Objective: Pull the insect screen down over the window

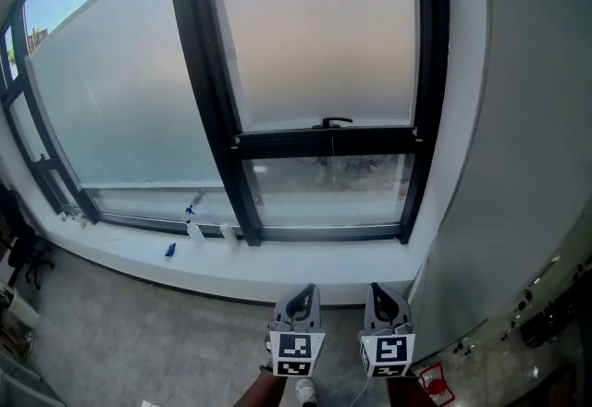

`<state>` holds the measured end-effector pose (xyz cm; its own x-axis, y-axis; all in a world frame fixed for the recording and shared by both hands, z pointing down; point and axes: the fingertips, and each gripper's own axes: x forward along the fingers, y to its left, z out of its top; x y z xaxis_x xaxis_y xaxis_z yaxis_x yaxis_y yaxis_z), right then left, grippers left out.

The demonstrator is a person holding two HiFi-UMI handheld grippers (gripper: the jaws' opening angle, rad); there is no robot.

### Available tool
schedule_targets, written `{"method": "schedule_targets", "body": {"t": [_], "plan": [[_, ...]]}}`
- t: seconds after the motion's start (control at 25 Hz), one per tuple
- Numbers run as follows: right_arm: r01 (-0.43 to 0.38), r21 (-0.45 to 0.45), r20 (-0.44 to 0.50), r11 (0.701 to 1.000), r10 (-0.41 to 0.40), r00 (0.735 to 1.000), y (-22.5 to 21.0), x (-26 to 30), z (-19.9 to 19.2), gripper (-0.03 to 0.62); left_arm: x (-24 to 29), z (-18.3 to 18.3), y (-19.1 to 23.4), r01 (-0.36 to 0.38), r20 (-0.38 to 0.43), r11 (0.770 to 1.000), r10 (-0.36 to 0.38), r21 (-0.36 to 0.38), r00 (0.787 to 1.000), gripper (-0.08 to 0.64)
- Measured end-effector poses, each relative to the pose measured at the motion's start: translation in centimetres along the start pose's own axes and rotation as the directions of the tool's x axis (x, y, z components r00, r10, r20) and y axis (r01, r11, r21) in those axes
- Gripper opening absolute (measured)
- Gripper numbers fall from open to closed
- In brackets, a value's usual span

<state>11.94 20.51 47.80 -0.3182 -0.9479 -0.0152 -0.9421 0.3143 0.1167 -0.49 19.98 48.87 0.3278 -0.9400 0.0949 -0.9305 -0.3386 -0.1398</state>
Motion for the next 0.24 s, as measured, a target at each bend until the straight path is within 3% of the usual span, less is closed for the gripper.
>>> {"method": "schedule_targets", "body": {"t": [0.24], "plan": [[0.015,0.002,0.003,1.0,-0.015,1.0,0.13,-0.13,-0.1,0.003,-0.15,-0.31,-0.57,0.02,-0.002,1.0,-0.02,0.005,1.0,0.002]]}}
